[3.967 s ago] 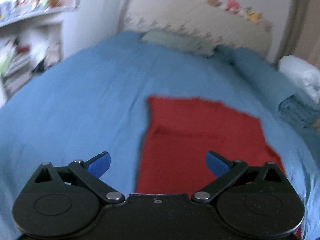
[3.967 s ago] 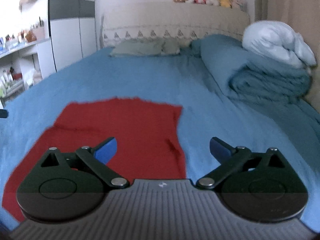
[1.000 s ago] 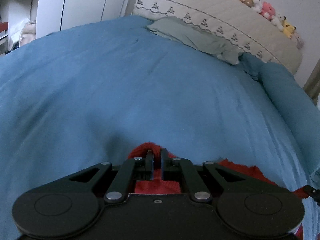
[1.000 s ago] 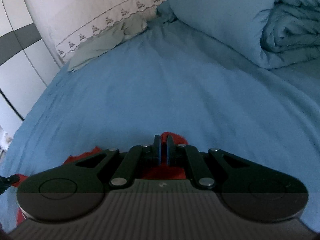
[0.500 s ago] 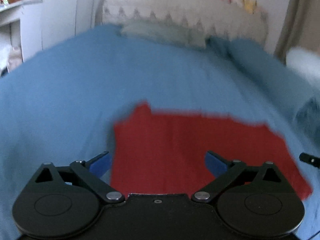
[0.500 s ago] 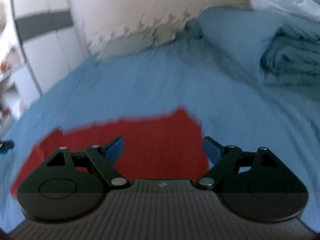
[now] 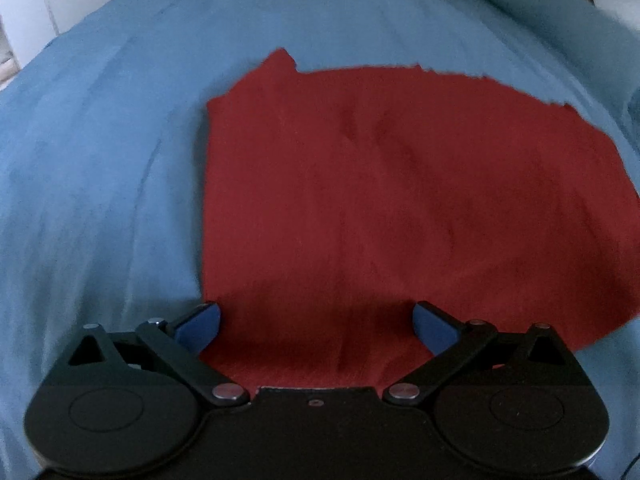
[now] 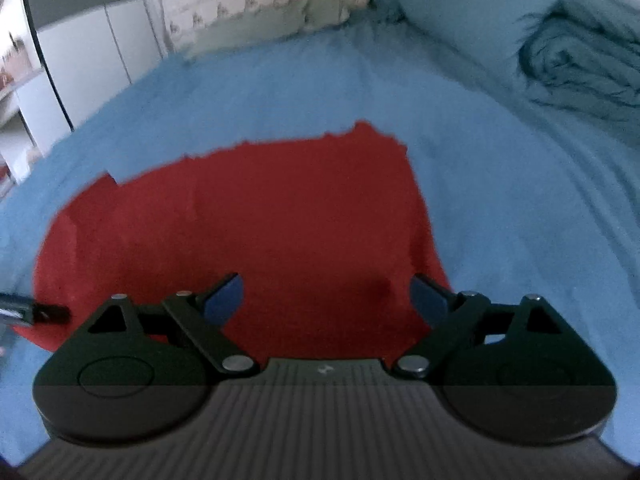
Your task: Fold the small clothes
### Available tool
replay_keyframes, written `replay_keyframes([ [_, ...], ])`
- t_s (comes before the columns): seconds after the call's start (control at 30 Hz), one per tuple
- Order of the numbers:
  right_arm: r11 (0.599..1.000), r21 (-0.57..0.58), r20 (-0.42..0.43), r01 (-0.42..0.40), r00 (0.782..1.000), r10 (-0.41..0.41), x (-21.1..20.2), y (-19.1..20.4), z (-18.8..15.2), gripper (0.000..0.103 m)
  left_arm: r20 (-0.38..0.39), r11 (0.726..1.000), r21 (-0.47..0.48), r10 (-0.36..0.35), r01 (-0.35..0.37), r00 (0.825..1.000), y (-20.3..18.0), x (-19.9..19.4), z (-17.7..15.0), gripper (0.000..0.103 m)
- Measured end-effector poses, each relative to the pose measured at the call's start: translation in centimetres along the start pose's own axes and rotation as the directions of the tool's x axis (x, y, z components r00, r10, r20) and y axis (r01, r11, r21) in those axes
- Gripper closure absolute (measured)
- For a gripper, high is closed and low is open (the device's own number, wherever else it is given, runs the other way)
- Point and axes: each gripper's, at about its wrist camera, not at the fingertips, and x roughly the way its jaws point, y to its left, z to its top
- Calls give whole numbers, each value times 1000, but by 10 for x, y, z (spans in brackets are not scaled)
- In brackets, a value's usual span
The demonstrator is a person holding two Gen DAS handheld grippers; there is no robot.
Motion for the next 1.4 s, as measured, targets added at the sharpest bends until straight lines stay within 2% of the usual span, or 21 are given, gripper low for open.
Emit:
replay_keyframes([
  [0.17,999,11,22,34,999,-35,-45,-8,-13,0,-47,998,51,40,-37,998,-5,-3,-1,0],
  [0.23,999,21,16,47,999,-48,-55,-14,-23,0,9,996,36,80,-81,997,-5,-16,-7,0],
  [0.27,998,31,14,53,998,-53,-60,-15,-28,0,75,996,29,80,-82,994,-9,-29,-11,0],
  [0.37,994,97,7,41,999,-42,-70,-23,-41,0,197,998,51,25,-36,980,-30,-55,-14,0],
  [0.5,979,202,25,-6,1000,1,-67,-30,-55,1,273,991,123,-77,45,959,-71,-74,-12,0],
  [0.53,974,227,27,-17,1000,11,-63,-30,-57,4,280,988,137,-102,65,955,-80,-74,-11,0],
  [0.63,953,299,28,-39,999,32,-48,-32,-61,19,242,989,123,-104,76,965,-100,-57,-2,0],
  [0.77,911,410,61,-39,998,15,-31,-40,-62,25,199,993,55,-111,102,974,-106,-34,2,0],
  [0.83,888,457,82,-46,997,9,-24,-45,-58,27,184,996,24,-93,91,978,-105,-30,2,1],
  [0.9,873,487,91,-41,996,-4,-17,-50,-53,33,176,997,-14,-78,82,981,-103,-26,2,2],
  [1.03,842,539,95,-17,995,-41,-9,-57,-53,53,153,996,-59,-58,68,987,-96,-12,8,2],
  [1.07,845,535,95,-8,994,-51,-10,-56,-54,63,142,996,-58,-57,66,988,-95,-8,8,2],
  [1.17,880,474,67,41,994,-82,-9,-47,-48,77,110,999,-5,-39,40,993,-99,6,9,0],
  [1.23,902,426,56,71,993,-105,-11,-36,-35,78,93,999,26,-30,28,995,-102,7,12,0],
  [1.3,916,393,61,77,992,-109,-16,-24,-17,78,72,998,23,-54,53,996,-98,3,17,1],
  [1.4,944,329,105,34,992,-72,-29,8,17,79,110,998,34,-61,57,992,-78,-16,19,4],
])
